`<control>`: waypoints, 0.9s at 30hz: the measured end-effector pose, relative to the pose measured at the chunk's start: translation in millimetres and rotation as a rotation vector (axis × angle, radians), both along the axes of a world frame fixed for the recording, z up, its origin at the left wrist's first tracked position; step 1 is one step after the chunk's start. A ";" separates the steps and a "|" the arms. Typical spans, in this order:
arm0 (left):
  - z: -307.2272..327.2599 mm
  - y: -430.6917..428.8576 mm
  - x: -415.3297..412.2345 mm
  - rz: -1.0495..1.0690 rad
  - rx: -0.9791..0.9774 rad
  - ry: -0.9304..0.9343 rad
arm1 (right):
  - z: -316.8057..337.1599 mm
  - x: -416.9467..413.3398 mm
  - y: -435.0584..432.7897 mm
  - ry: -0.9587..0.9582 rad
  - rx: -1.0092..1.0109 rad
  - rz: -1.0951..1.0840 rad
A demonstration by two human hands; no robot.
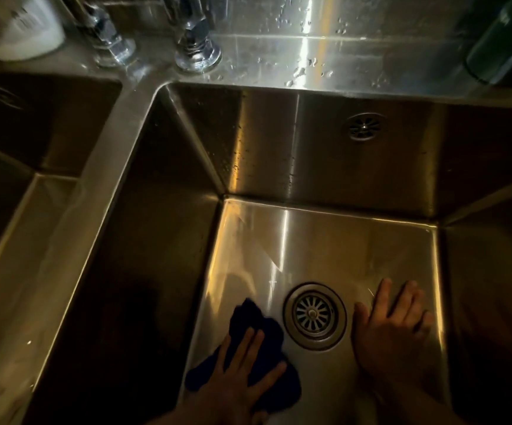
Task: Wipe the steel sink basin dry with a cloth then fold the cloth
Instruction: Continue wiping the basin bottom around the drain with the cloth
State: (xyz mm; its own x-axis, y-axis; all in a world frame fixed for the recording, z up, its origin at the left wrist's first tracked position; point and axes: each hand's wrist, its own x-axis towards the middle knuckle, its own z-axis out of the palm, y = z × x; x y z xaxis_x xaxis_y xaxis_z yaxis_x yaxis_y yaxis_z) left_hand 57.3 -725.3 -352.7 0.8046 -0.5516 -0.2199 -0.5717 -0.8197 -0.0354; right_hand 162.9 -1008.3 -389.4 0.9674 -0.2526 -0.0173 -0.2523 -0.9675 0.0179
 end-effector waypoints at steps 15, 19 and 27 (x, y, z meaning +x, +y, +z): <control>5.5 3.4 -18.8 0.028 0.069 -0.065 | -4.5 -0.7 0.4 -0.076 0.053 0.003; 3.0 -3.2 12.1 0.075 0.041 0.099 | -6.3 -2.8 0.3 -0.104 0.053 0.027; -1.4 -19.4 158.6 0.392 -0.115 0.308 | -2.1 -1.5 0.5 -0.068 0.039 0.013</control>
